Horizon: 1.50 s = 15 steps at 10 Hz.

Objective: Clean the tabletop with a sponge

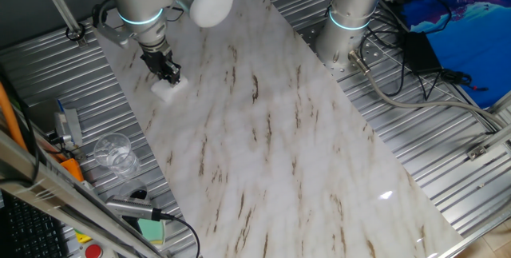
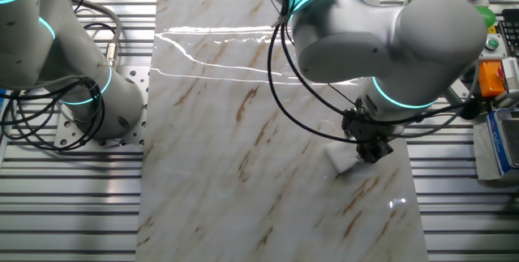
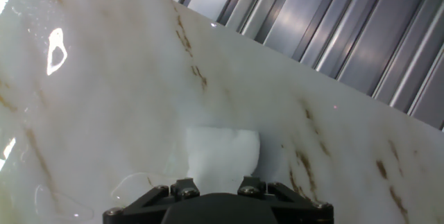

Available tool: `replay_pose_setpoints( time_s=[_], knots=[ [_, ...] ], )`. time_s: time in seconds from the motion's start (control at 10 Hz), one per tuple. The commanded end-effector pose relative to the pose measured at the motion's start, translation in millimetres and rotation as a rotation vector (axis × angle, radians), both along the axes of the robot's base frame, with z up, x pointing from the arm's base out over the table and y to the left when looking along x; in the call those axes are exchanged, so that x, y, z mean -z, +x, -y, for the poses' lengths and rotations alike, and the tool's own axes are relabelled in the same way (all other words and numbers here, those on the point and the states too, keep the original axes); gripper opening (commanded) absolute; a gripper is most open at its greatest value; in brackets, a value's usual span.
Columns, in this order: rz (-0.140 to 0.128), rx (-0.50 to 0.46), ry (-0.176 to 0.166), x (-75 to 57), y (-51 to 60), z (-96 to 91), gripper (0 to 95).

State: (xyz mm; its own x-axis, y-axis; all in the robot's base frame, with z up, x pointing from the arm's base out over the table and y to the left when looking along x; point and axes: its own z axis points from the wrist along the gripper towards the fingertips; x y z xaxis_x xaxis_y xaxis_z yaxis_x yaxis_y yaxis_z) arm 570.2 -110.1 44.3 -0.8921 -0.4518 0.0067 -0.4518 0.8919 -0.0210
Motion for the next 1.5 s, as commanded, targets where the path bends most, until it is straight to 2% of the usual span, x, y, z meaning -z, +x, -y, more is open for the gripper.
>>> replay_pose_setpoints(
  time_s=[0.1,0.5,0.8,1.2,1.5],
  knots=[
    [-0.005,0.017,0.003,0.2,5.5,-0.8,0.0],
    [-0.01,-0.027,0.0,0.4,5.2,-0.7,0.0],
    [-0.012,-0.082,0.006,3.4,5.7,-0.3,57.0],
    [-0.011,-0.104,0.017,17.0,9.0,1.0,57.0],
    [-0.007,-0.1,0.027,18.8,9.5,1.1,57.0]
  ],
)
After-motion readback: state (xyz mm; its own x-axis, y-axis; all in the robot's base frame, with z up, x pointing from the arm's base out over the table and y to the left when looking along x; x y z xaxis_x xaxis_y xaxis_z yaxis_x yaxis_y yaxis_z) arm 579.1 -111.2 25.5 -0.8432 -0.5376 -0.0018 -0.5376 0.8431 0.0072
